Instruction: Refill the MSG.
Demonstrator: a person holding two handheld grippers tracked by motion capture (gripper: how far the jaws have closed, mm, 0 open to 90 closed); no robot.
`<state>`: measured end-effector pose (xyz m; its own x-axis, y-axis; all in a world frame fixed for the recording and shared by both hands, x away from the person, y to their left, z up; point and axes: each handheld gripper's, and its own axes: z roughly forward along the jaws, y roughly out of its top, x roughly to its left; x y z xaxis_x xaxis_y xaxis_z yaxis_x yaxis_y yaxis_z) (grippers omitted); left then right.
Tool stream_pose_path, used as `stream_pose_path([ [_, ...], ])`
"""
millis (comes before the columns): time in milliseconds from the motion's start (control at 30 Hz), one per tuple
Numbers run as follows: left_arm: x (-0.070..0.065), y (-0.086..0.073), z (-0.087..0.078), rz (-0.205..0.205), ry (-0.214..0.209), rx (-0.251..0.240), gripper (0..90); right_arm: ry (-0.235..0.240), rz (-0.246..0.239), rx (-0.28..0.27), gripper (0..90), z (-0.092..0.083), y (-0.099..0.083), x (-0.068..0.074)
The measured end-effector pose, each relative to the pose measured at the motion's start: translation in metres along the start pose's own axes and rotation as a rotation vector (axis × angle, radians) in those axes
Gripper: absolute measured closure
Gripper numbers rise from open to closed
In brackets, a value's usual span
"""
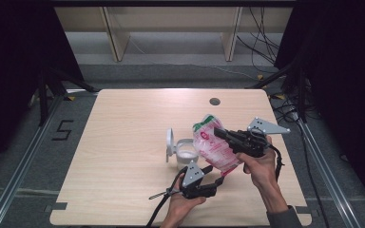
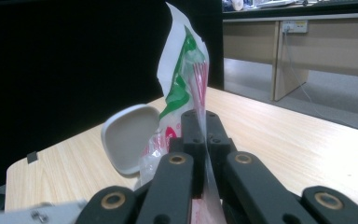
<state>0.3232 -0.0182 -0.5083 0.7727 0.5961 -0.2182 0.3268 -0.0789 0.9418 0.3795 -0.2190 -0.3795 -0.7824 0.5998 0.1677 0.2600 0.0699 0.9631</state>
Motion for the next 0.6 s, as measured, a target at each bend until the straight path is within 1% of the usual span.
stream_pose_path([
  [33, 0.0, 0.0, -0.004, 0.008, 0.005, 0.004, 43.3, 0.0, -0.005, -0.004, 90.0, 0.0, -0.001, -0.002],
  [67, 0.003, 0.001, -0.007, 0.074, -0.013, -0.012, 43.1, -0.003, 0.003, -0.005, 90.0, 0.0, -0.003, -0.003],
  [100, 0.001, 0.0, -0.013, 0.055, 0.006, 0.005, 42.6, -0.006, 0.026, -0.001, 90.0, 0.0, -0.005, -0.003],
  [133, 0.0, -0.001, -0.016, 0.05, 0.017, 0.015, 41.9, -0.009, 0.016, 0.001, 90.0, 0.0, -0.006, -0.005],
  [167, 0.002, -0.001, -0.019, 0.059, 0.007, 0.014, 41.3, -0.011, 0.027, 0.009, 90.0, -0.001, -0.007, -0.005],
  [200, 0.004, -0.002, -0.023, 0.043, 0.01, 0.012, 40.9, -0.011, 0.026, 0.007, 90.0, -0.001, -0.009, -0.006],
  [233, 0.005, -0.002, -0.027, 0.02, 0.022, 0.001, 40.9, -0.01, 0.026, 0.01, 90.0, 0.0, -0.01, -0.007],
  [267, 0.006, -0.002, -0.03, 0.019, 0.023, -0.004, 40.7, -0.017, 0.042, 0.017, 90.0, -0.001, -0.012, -0.007],
  [300, 0.008, -0.002, -0.034, 0.017, 0.034, 0.002, 39.8, -0.018, 0.029, 0.019, 90.0, 0.0, -0.013, -0.009],
  [333, 0.011, -0.002, -0.037, 0.019, 0.031, -0.004, 38.7, -0.03, 0.02, 0.036, 90.0, -0.002, -0.015, -0.01],
  [367, 0.015, -0.001, -0.041, 0.018, 0.045, 0.009, 37.8, -0.031, 0.039, 0.04, 90.0, -0.003, -0.017, -0.01],
  [400, 0.017, 0.0, -0.044, 0.019, 0.05, 0.012, 37.0, -0.035, 0.024, 0.038, 90.0, -0.004, -0.019, -0.013],
  [433, 0.019, 0.0, -0.048, 0.017, 0.048, -0.002, 36.7, -0.035, 0.03, 0.037, 90.0, -0.006, -0.021, -0.014],
  [467, 0.021, 0.001, -0.051, 0.019, 0.057, 0.001, 36.6, -0.037, 0.047, 0.042, 90.0, -0.009, -0.025, -0.014],
  [533, 0.023, 0.001, -0.056, 0.022, 0.068, 0.0, 36.1, -0.054, 0.064, 0.051, 90.0, -0.014, -0.03, -0.016],
  [567, 0.025, 0.0, -0.058, 0.027, 0.06, 0.001, 35.8, -0.053, 0.062, 0.048, 90.0, -0.018, -0.031, -0.019],
  [600, 0.025, -0.001, -0.059, 0.026, 0.069, 0.01, 35.4, -0.065, 0.055, 0.044, 90.0, -0.023, -0.031, -0.021],
])
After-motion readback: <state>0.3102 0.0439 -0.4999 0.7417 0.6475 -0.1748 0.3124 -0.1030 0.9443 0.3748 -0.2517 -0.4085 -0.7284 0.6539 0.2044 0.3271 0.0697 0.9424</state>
